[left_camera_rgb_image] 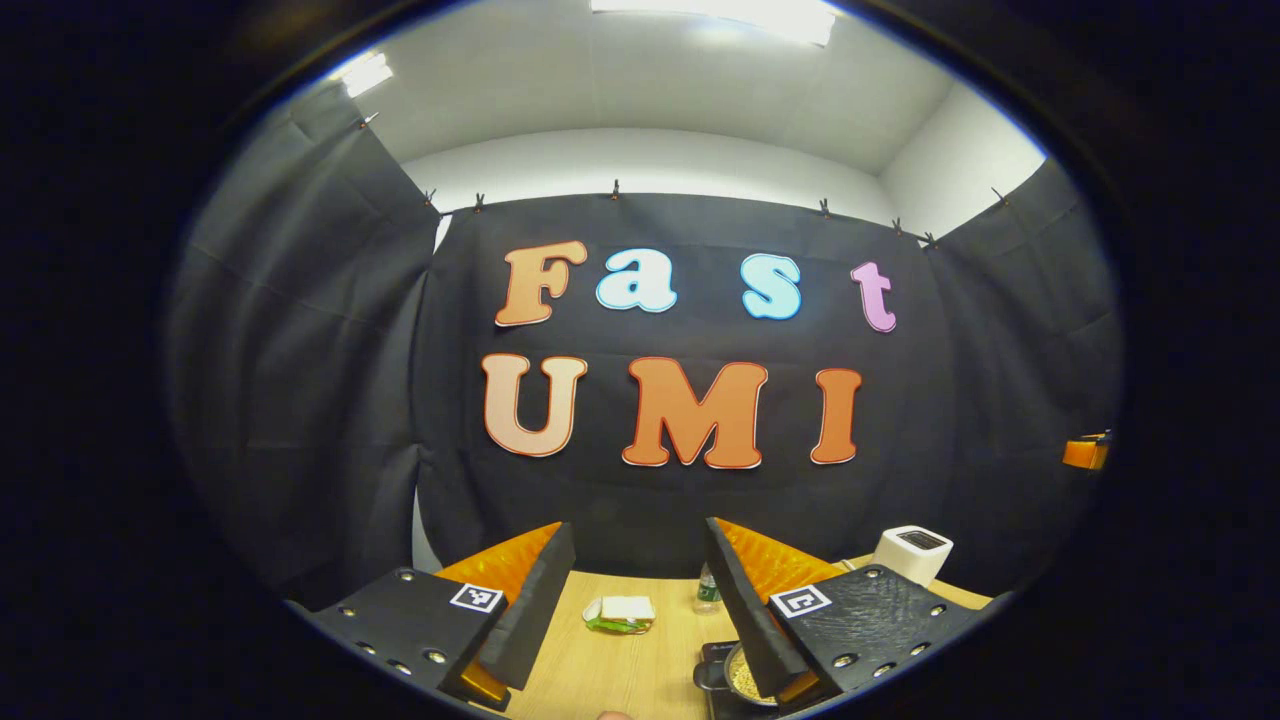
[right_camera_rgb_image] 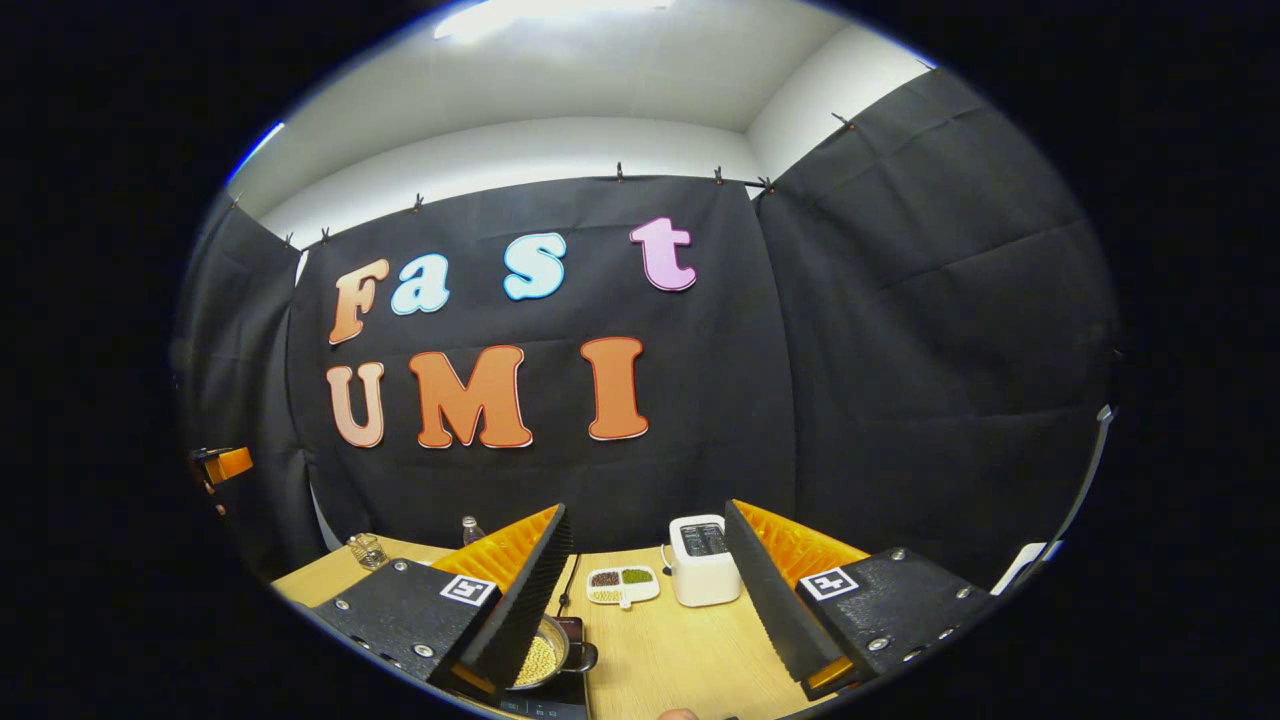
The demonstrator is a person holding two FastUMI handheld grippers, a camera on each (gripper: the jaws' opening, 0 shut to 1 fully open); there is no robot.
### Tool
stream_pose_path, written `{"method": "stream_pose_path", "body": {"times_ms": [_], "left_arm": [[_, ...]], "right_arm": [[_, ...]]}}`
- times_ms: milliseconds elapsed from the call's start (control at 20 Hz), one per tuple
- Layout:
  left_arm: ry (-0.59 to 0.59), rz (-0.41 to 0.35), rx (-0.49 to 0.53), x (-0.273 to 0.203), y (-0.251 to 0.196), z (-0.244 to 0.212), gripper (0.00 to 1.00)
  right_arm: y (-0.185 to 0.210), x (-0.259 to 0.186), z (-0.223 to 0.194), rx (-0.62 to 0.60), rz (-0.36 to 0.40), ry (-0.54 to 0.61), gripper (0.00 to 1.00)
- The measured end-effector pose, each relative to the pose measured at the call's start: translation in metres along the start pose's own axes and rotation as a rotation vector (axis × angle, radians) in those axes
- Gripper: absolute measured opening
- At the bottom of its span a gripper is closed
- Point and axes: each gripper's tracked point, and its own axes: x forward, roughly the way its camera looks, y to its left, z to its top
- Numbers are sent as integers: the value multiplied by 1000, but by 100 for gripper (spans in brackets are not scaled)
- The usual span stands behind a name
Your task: First push the handle of the pot to place it horizontally, then grasp the pot with both hands and set it on the induction cooktop.
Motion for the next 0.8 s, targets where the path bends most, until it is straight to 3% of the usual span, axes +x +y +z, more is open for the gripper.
{"method": "stream_pose_path", "body": {"times_ms": [200,350,800], "left_arm": [[22,-25,-10,2,-10,-9,80],[30,-6,-34,2,-4,-12,81],[41,-13,-58,3,-16,-16,80]], "right_arm": [[2,-1,2,96,44,7,95],[-13,5,2,75,5,-15,94],[-22,5,-8,67,12,-9,95]]}}
